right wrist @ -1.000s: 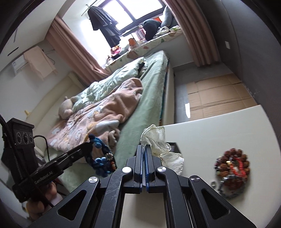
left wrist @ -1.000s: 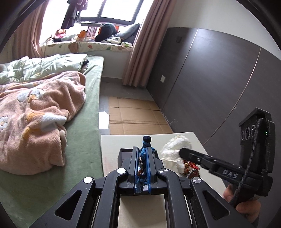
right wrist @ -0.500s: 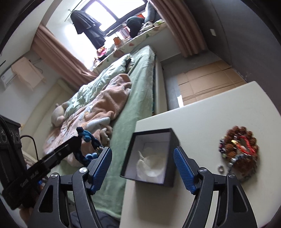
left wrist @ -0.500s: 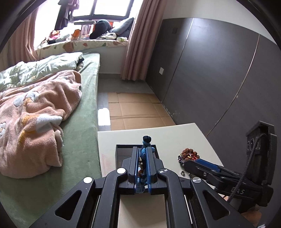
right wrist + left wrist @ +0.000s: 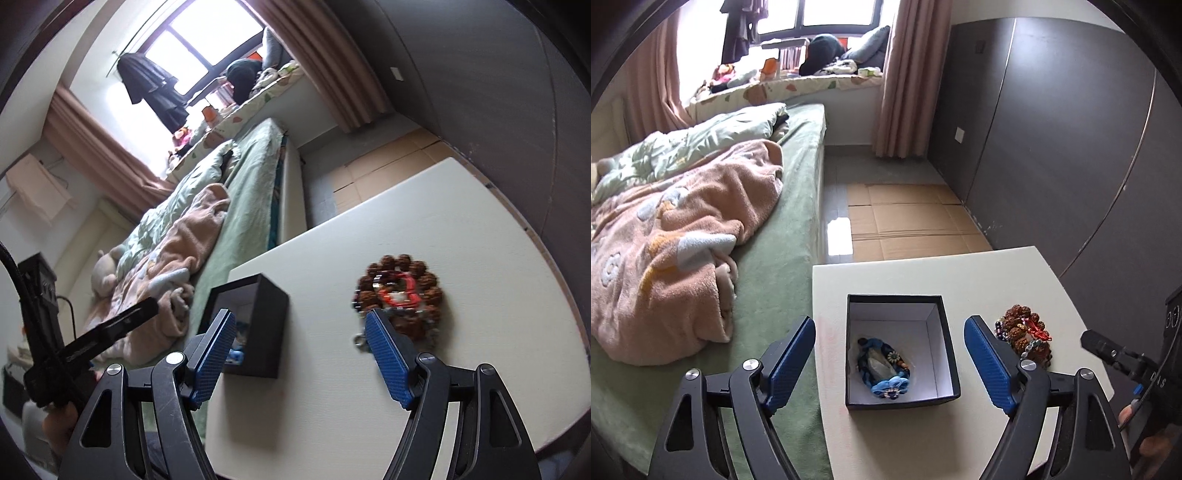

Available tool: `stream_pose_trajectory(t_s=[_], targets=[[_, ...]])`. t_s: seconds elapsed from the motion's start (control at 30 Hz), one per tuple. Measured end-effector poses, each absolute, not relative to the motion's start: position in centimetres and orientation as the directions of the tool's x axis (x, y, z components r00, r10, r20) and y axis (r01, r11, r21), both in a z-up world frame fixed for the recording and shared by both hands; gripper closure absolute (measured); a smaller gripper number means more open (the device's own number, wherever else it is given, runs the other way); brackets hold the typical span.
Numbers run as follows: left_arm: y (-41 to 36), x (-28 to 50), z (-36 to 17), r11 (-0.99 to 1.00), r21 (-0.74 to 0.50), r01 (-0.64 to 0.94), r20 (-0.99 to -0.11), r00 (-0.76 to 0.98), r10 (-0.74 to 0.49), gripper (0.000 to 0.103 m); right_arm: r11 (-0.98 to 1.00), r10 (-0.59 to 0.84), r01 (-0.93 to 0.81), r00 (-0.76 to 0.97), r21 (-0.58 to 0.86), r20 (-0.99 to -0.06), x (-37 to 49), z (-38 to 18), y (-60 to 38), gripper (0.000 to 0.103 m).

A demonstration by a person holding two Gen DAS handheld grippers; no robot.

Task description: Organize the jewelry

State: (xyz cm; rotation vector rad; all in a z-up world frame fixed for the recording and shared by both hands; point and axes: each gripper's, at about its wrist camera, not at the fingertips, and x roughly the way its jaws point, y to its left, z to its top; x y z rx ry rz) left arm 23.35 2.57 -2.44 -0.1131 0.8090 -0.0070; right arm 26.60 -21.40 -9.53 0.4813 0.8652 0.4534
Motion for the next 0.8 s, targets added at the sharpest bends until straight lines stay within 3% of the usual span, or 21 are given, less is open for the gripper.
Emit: stream_pose_trajectory(t_s=[0.47, 0.8], targets=[[-5.8, 24.8, -4.2, 0.983, -0.147, 0.108, -0.762, 0.621, -0.182, 0.021, 0.769, 0.544, -0.072, 0.596, 0.636, -0.591, 26.7, -11.4, -29.0, 0.03], [-10.6, 26.1, -8.8, 0.972, -0.135, 0.19, -0.832, 0.512, -0.215, 0.049, 0.724, 0.573, -0.027, 0.579, 0.689, -0.58, 27.5, -13.7, -31.1, 0.03]])
